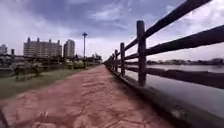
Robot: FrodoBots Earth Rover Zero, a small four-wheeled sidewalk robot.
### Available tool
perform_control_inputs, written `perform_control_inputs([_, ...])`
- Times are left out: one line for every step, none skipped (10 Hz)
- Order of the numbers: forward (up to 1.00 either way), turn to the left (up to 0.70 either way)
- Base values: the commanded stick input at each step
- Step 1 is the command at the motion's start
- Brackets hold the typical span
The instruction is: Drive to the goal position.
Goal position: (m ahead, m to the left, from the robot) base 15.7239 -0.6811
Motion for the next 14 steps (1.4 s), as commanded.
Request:
perform_control_inputs([1.00, 0.02])
perform_control_inputs([1.00, 0.16])
perform_control_inputs([1.00, 0.40])
perform_control_inputs([1.00, 0.40])
perform_control_inputs([1.00, 0.40])
perform_control_inputs([1.00, 0.40])
perform_control_inputs([1.00, 0.16])
perform_control_inputs([1.00, 0.00])
perform_control_inputs([1.00, 0.00])
perform_control_inputs([1.00, 0.00])
perform_control_inputs([1.00, 0.00])
perform_control_inputs([1.00, 0.00])
perform_control_inputs([1.00, 0.00])
perform_control_inputs([1.00, 0.00])
